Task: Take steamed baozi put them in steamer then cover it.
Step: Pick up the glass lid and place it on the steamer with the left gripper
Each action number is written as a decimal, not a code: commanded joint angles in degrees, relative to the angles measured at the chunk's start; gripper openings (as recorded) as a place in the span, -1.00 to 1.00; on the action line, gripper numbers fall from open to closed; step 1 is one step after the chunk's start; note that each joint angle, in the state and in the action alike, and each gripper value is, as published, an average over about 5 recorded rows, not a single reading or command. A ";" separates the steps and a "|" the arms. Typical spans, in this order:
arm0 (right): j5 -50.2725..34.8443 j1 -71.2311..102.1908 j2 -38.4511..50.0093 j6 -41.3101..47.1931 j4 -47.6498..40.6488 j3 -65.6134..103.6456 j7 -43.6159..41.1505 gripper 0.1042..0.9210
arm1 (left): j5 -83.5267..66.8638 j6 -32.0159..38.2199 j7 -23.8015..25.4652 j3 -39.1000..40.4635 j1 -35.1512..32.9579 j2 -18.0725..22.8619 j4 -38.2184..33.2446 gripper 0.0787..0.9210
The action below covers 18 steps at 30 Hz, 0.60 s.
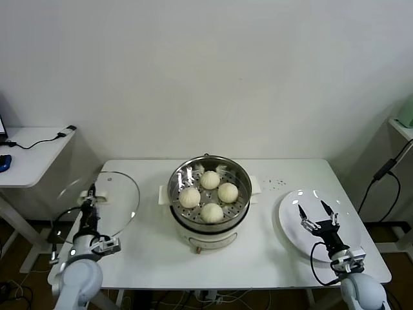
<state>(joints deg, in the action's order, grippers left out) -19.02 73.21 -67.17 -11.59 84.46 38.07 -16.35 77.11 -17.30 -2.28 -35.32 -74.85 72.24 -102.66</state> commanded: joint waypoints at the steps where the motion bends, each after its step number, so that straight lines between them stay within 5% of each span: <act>1: 0.85 -1.52 0.46 0.04 -1.05 -0.47 0.13 0.76 | -0.95 -14.53 3.83 3.34 -6.10 -8.87 -19.91 -0.84; 11: 2.01 -4.17 1.86 0.33 -2.90 -2.32 0.41 0.76 | -1.43 -24.95 12.68 22.73 3.37 -16.46 -23.39 -0.84; 18: 2.20 -5.01 1.97 0.17 -4.22 -2.67 0.44 0.76 | 6.16 -27.51 21.04 35.05 14.88 -10.71 -17.58 -0.84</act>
<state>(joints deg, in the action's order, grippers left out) -17.31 69.55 -65.60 -11.38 81.62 36.11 -16.01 76.52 -36.52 7.31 -19.58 -72.76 60.68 -120.64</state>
